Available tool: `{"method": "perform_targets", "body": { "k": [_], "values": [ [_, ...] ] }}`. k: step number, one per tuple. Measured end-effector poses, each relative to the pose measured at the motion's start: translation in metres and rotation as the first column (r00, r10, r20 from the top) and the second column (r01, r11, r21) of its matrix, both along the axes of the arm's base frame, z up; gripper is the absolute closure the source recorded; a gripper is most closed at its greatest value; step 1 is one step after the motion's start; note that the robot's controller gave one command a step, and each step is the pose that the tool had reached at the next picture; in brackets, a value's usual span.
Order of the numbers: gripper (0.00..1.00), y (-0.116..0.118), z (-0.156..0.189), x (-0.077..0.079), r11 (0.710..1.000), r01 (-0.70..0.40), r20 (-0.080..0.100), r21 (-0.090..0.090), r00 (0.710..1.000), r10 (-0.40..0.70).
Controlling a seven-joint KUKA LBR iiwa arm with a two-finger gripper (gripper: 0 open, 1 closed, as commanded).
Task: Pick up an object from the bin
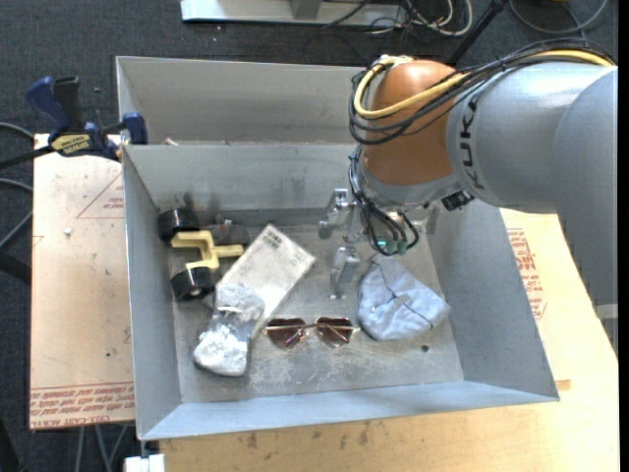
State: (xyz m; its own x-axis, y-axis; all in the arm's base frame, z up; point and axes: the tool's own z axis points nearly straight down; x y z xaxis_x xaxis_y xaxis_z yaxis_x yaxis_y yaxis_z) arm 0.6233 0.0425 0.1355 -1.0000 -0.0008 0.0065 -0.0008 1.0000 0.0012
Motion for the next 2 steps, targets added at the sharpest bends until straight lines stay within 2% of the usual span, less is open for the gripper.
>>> {"method": "perform_targets", "body": {
  "k": [1, 2],
  "values": [
    [0.00, 0.000, 0.005, 0.002, 1.000, 0.001, 0.008, 0.000, 1.000, -0.001],
    [0.00, 0.013, 0.006, -0.053, 0.997, -0.082, 0.007, 0.000, 0.997, 0.082]
  ]
}}
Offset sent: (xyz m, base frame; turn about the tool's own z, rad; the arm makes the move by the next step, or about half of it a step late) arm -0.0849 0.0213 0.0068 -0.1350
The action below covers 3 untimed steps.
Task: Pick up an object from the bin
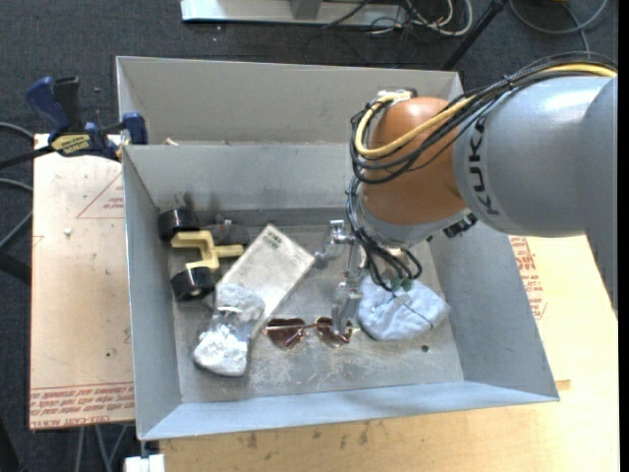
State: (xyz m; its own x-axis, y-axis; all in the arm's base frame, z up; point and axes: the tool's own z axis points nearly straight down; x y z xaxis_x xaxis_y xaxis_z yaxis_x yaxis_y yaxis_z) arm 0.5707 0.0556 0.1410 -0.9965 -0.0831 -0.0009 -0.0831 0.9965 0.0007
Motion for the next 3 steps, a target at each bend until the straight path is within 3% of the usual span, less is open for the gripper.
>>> {"method": "perform_targets", "body": {
  "k": [1, 2, 3],
  "values": [
    [0.00, 0.013, -0.011, -0.025, 0.990, -0.139, -0.001, 0.000, 0.990, 0.139],
    [0.00, -0.001, -0.020, -0.032, 0.998, -0.071, 0.000, 0.001, 0.998, 0.071],
    [0.00, -0.020, -0.068, -0.039, 0.998, -0.060, 0.004, 0.001, 0.998, 0.060]
  ]
}}
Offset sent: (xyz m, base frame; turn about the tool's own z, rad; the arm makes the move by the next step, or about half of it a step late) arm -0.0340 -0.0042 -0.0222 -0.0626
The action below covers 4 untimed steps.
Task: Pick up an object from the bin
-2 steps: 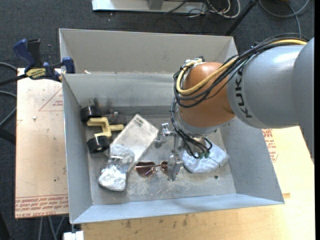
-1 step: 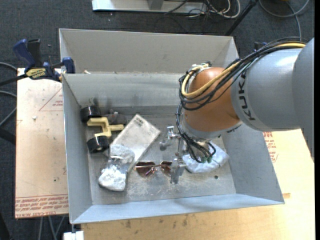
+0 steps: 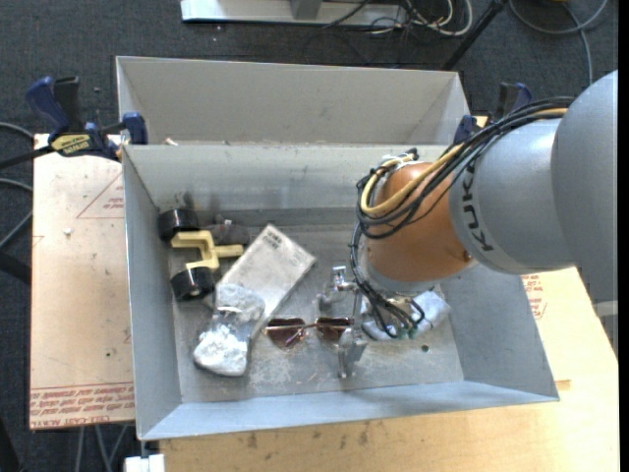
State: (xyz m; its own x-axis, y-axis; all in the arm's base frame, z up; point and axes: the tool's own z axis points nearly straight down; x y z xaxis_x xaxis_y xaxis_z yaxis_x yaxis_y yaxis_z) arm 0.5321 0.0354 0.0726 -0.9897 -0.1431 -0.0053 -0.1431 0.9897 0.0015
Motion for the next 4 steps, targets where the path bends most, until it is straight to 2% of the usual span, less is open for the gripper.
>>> {"method": "perform_targets", "body": {
  "k": [1, 3, 4],
  "values": [
    [1.00, 0.002, 0.002, -0.012, 0.995, 0.099, 0.004, 0.000, 0.995, -0.099],
    [1.00, 0.002, 0.008, -0.013, 0.995, 0.099, -0.002, -0.001, 0.995, -0.099],
    [1.00, 0.002, 0.025, -0.015, 0.995, 0.099, -0.009, -0.002, 0.995, -0.099]
  ]
}}
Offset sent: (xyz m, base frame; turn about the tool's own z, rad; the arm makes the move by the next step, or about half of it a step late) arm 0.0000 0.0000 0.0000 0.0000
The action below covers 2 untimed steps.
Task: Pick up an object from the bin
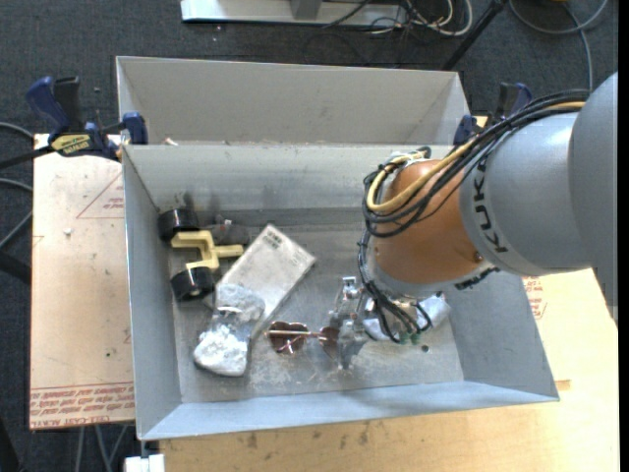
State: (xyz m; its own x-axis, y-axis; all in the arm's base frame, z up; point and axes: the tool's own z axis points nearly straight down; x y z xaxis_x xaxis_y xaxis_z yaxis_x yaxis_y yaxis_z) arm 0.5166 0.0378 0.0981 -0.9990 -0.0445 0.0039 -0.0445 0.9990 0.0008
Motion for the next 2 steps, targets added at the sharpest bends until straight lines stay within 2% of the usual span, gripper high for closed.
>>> {"method": "perform_targets", "body": {
  "k": [1, 2],
  "values": [
    [1.00, 0.000, 0.017, 0.002, 1.000, 0.000, 0.006, 0.000, 1.000, 0.000],
    [1.00, 0.000, 0.028, 0.001, 1.000, 0.000, 0.002, 0.000, 1.000, 0.000]
  ]
}}
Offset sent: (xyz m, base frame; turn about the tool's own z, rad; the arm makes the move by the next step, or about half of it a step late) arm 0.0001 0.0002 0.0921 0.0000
